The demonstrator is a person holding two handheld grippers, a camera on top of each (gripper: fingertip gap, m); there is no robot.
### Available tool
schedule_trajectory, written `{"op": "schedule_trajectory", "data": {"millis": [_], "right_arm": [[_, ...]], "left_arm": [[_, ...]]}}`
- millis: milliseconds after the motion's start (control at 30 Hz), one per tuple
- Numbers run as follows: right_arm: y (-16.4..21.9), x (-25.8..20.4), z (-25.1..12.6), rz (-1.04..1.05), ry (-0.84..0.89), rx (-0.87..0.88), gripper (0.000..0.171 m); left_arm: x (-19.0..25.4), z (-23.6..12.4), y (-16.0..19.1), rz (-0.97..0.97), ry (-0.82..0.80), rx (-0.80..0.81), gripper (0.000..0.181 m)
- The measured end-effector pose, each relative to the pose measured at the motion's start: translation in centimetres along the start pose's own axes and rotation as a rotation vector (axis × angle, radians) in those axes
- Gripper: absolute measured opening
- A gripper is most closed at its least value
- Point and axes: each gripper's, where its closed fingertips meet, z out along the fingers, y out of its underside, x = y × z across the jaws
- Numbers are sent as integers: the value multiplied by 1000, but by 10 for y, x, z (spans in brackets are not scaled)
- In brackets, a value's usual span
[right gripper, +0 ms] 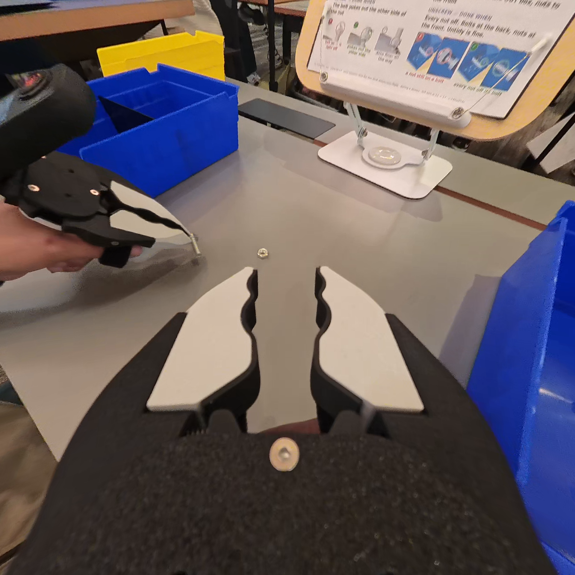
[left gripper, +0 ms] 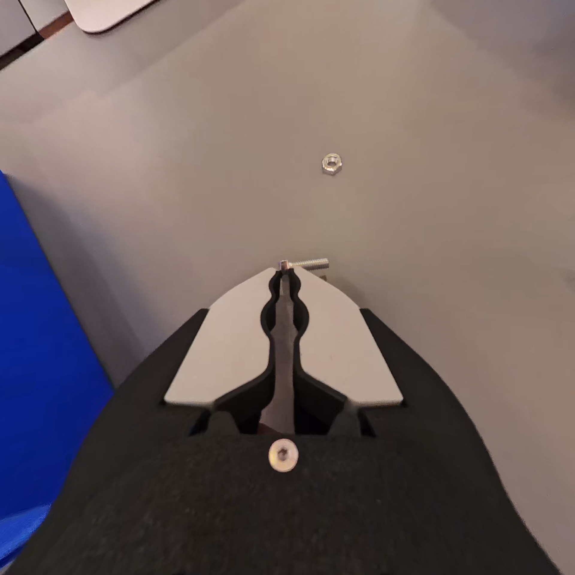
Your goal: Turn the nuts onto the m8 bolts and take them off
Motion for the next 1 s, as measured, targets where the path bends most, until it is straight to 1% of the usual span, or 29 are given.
{"op": "schedule_trajectory", "data": {"millis": [133, 267, 333, 367, 467, 600, 633, 667, 767, 833, 867, 933, 1000], "right_arm": [[6, 1, 4, 10, -10, -17, 35], [7, 1, 4, 11, -15, -21, 35], [8, 2, 3, 11, -15, -24, 35], [8, 2, 3, 11, -14, -25, 35], [8, 6, 0, 11, -7, -22, 35], [8, 10, 0, 22, -5, -21, 35], [8, 10, 0, 23, -7, -22, 35], [8, 9, 0, 25, -9, -22, 35], [8, 8, 0, 21, -10, -22, 35], [8, 8, 0, 11, -4, -25, 35], [9, 8, 0, 6, 0, -28, 35], [10, 9, -1, 0, 4, -35, 35], [10, 10, -2, 2, 5, -34, 35]], "left_arm": [[2, 12, 8, -14, -4, -21, 5], [3, 13, 7, -7, -12, -3, 7], [7, 7, 9, 16, 10, 1, 29], [9, 2, 12, 40, 24, 3, 33], [11, -20, 12, 201, 60, 50, 48], [9, -54, 10, 531, 83, 92, 48], [9, -61, 9, 571, 91, 102, 49], [13, -68, 8, 594, 140, 115, 53], [23, -84, 7, 515, 264, 213, 57], [15, -89, 6, 426, 219, 295, 56], [15, -91, 10, 401, 223, 317, 56], [15, -90, 15, 353, 237, 339, 56], [18, -84, 18, 351, 273, 309, 56]]}}
